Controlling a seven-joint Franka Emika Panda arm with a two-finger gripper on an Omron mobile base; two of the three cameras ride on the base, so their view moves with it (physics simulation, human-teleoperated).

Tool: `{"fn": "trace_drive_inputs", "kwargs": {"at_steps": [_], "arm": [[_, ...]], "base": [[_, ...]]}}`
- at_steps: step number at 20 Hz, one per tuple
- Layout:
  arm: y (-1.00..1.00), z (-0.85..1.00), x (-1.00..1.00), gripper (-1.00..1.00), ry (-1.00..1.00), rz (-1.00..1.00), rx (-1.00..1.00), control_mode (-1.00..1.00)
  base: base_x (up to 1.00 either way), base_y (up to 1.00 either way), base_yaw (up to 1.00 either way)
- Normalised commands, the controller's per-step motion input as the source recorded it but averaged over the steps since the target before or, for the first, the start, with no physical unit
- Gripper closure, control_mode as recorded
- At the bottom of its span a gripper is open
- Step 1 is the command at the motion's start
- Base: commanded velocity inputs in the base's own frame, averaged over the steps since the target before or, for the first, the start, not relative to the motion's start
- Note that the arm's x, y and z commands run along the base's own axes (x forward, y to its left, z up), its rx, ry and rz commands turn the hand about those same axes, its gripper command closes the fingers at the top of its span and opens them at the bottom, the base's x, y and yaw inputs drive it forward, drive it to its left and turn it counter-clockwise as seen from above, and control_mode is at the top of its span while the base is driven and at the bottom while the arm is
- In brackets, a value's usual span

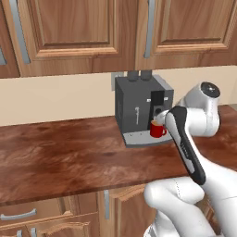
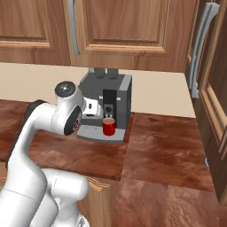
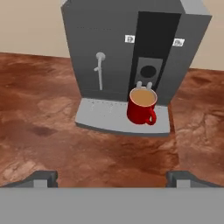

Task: Pick up the brewed coffee from the coffee machine and place it next to the breakfast plate on the dining counter.

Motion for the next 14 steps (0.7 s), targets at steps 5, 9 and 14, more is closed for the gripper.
{"fn": "trace_drive_inputs", "kwargs": {"at_steps": [5, 9, 14], "arm": [[-0.44, -0.06, 0.27, -1.0, 0.06, 0.09, 0.13, -1.0], [-0.37, -0.29, 0.27, -1.0, 0.07, 0.11, 0.07, -1.0], [-0.08, -0.52, 0.33, -1.0, 0.01, 0.1, 0.0, -1.0]], "base": [[0.0, 0.0, 0.0], [0.0, 0.0, 0.0], [0.0, 0.0, 0.0]]}}
